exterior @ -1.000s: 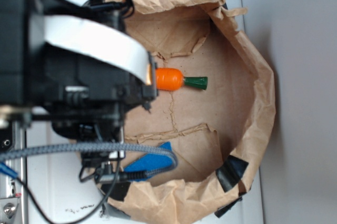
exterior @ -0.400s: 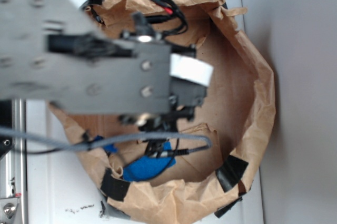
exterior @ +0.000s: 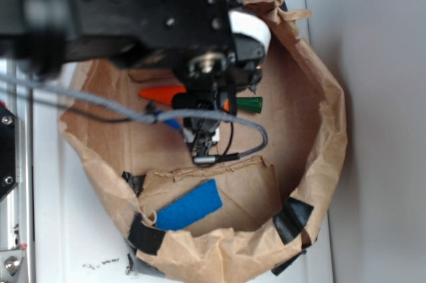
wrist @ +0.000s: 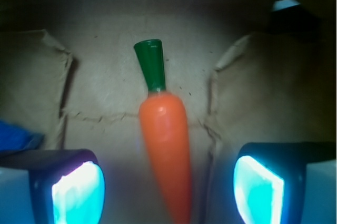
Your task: Grab the carrot.
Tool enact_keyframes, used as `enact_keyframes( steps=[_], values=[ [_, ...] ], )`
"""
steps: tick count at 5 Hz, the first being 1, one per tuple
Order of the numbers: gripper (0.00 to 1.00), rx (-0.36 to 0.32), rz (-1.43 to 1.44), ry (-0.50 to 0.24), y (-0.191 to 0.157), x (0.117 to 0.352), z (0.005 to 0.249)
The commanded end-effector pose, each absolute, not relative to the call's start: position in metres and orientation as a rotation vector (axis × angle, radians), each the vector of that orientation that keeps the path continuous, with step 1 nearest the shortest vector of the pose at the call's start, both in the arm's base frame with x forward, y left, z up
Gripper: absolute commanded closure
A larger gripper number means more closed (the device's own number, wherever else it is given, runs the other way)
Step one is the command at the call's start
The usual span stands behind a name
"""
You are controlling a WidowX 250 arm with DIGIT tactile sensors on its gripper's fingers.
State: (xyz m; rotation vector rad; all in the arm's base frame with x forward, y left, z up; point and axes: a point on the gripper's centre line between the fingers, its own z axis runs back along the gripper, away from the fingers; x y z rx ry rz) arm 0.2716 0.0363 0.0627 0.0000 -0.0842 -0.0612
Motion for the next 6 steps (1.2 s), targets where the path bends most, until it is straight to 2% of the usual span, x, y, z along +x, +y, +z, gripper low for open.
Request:
enact_keyframes(
  steps=[1, 2, 3, 4, 5, 6],
  values=[
    [0.00, 0.021, -0.001, -0.178, 0.043, 0.288, 0.039],
    [0.01, 0.018, 0.008, -0.190, 0.042, 0.288, 0.031],
    [1.00, 0.018, 0.041, -0.181, 0.041, 0.288, 0.030],
    [1.00, -0.012, 0.052, -0.178, 0.041, 0.283, 0.046],
    [1.00, 0.002, 0.048, -0.195, 0.030, 0.271, 0.078],
    [1.00, 0.067, 0.093, -0.195, 0.020, 0.255, 0.120]
  ],
)
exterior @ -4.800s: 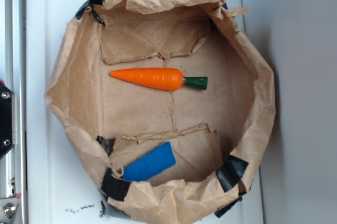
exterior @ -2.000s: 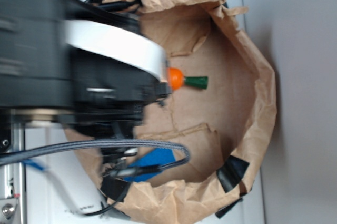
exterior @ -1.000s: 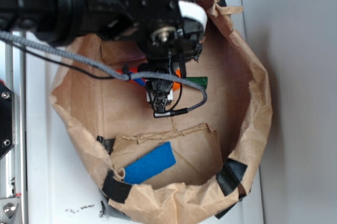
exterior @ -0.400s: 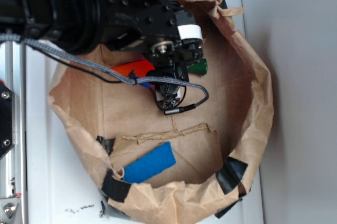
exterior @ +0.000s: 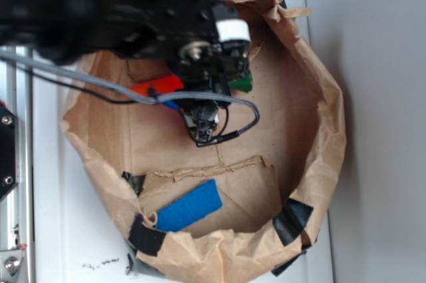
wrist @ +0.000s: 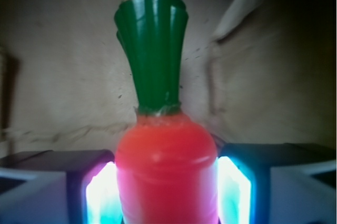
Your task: Grab the carrot.
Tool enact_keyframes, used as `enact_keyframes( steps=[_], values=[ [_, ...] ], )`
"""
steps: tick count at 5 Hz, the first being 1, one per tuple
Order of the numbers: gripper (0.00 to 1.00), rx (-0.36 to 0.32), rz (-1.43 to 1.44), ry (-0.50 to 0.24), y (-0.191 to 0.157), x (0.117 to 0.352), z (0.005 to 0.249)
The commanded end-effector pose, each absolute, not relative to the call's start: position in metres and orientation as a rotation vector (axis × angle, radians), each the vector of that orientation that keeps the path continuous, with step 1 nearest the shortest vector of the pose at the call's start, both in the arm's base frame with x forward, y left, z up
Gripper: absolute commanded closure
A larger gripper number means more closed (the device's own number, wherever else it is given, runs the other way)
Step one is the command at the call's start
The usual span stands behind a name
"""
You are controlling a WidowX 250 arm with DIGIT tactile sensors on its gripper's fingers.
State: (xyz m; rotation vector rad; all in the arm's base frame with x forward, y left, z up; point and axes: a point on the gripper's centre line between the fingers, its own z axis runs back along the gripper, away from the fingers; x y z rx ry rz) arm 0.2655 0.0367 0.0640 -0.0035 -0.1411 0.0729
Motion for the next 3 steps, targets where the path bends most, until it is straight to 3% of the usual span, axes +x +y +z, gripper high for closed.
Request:
enact_keyframes(
  steps=[1, 2, 3],
  values=[
    [1.00, 0.025, 0.113, -0.230, 0.022, 0.240, 0.160],
    [1.00, 0.021, 0.097, -0.246, 0.017, 0.237, 0.172],
    [0.21, 0.106, 0.084, -0.288, 0.011, 0.236, 0.168]
  ],
)
